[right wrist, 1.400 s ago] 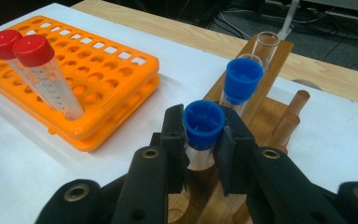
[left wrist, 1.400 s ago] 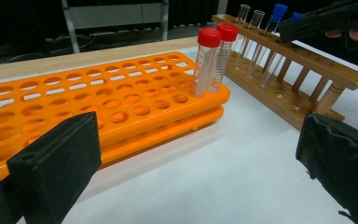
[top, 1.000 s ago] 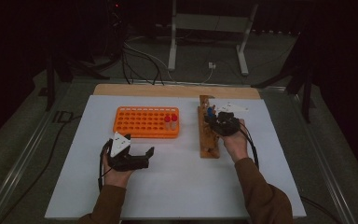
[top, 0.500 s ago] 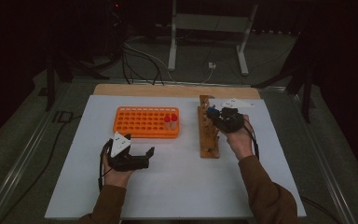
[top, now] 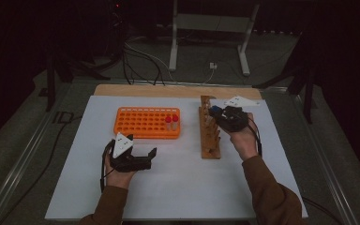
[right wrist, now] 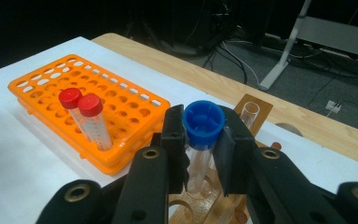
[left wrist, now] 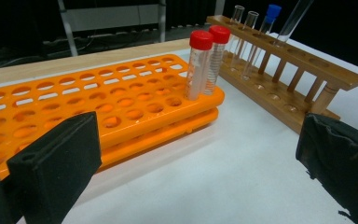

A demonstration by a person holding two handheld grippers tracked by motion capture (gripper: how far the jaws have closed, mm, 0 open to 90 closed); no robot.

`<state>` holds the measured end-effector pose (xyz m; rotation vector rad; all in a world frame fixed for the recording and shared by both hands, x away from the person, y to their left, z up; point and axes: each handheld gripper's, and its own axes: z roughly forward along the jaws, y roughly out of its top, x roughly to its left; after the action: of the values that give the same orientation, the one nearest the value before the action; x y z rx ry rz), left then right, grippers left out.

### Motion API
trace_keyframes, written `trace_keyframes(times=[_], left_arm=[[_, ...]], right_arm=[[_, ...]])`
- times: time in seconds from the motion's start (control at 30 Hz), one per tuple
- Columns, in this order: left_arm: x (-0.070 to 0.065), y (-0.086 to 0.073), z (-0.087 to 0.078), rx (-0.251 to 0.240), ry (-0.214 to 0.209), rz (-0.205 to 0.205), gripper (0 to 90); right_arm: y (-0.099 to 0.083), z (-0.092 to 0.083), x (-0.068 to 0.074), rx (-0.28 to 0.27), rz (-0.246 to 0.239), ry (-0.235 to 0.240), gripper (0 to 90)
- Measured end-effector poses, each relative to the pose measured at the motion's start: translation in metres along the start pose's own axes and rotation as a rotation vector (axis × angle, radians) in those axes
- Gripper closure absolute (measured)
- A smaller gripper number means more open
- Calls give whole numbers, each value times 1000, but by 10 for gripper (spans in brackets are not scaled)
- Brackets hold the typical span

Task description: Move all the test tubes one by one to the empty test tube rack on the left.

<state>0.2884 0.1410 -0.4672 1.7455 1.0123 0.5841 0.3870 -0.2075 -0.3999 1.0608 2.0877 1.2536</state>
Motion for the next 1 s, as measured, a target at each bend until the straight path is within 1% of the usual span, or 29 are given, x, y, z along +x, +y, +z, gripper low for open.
trace_keyframes(times=[0.17, 0.3, 0.33, 0.4, 0.43, 0.53, 0.67, 0.87, 0.93, 1.0], left_arm=[[-3, 3, 0, -10, -8, 1, 6], [-7, 8, 1, -19, -15, 13, 6], [-8, 9, 1, -21, -16, 8, 7], [-11, 12, 3, -25, -31, -7, 10], [-14, 13, 4, -26, -33, -5, 10], [-20, 17, 9, -23, -42, 11, 11], [-28, 24, 18, -25, -58, 37, 29], [-43, 35, 34, -27, -85, 63, 84], [-47, 38, 39, -29, -95, 68, 114], [-52, 40, 43, -28, -102, 81, 146]], right_arm=[[1, -3, 0, -11, 4, 4, 756], [3, -7, 2, -18, 4, 20, 757], [3, -7, 2, -18, 8, 26, 757], [4, -8, 4, -16, 5, 36, 757], [4, -8, 5, -15, 5, 41, 757], [4, -7, 8, -14, 10, 65, 756], [4, -6, 15, 0, -4, 92, 756], [5, -5, 26, 13, -34, 132, 755], [4, -5, 30, 17, -41, 144, 754], [3, -4, 35, 22, -45, 162, 754]])
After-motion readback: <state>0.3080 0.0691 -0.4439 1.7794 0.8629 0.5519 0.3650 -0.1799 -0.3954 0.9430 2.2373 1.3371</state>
